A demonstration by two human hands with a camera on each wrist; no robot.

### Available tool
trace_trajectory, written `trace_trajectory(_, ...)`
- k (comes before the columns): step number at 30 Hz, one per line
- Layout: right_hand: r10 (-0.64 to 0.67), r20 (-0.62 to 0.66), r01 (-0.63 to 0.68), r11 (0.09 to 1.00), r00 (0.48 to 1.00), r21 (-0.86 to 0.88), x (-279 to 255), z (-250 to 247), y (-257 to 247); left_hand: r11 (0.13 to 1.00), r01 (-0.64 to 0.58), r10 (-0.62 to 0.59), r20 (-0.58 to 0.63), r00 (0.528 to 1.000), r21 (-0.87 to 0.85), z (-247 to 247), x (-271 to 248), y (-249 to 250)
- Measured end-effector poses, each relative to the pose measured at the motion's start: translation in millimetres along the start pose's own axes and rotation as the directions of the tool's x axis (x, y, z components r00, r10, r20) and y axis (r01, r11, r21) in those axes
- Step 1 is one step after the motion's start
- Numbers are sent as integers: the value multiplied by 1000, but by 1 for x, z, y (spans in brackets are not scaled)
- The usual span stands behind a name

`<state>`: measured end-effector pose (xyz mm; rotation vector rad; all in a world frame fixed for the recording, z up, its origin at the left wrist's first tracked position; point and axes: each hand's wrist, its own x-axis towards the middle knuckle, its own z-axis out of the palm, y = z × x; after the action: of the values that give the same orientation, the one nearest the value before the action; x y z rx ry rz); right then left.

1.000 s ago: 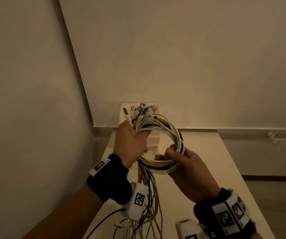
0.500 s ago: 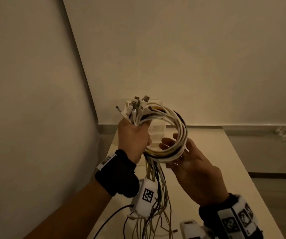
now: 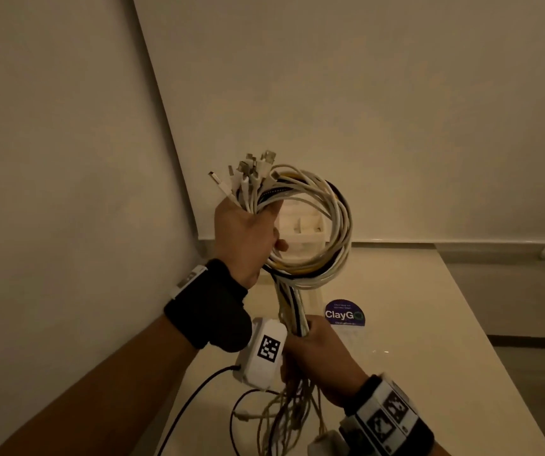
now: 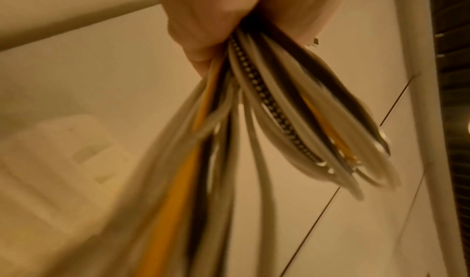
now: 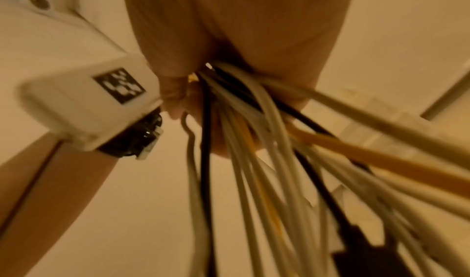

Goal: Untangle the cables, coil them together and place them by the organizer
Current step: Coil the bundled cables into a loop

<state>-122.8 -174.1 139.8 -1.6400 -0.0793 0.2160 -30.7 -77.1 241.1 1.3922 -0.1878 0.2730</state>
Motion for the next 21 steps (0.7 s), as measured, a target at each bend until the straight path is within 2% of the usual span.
trace_trajectory(3,26,13,-25,999,1000,-34,-1,-1,-3,1000,-4,5,-64,998,6,-12,9,-1)
trace_trajectory(10,158,15,-158,981,987,108,-4,4,-8,996,-57,64,-104,992,69,-26,19,1)
trace_trajectory(14,254,18,-255,966,967,38,-9,3,-7,992,-75,88,-138,986,97,-33,24,4)
trace_trajectory(21,272,-57,-277,956,961,-96,-21,6,15,990,-108,126,-209,970,96,-47,39,3)
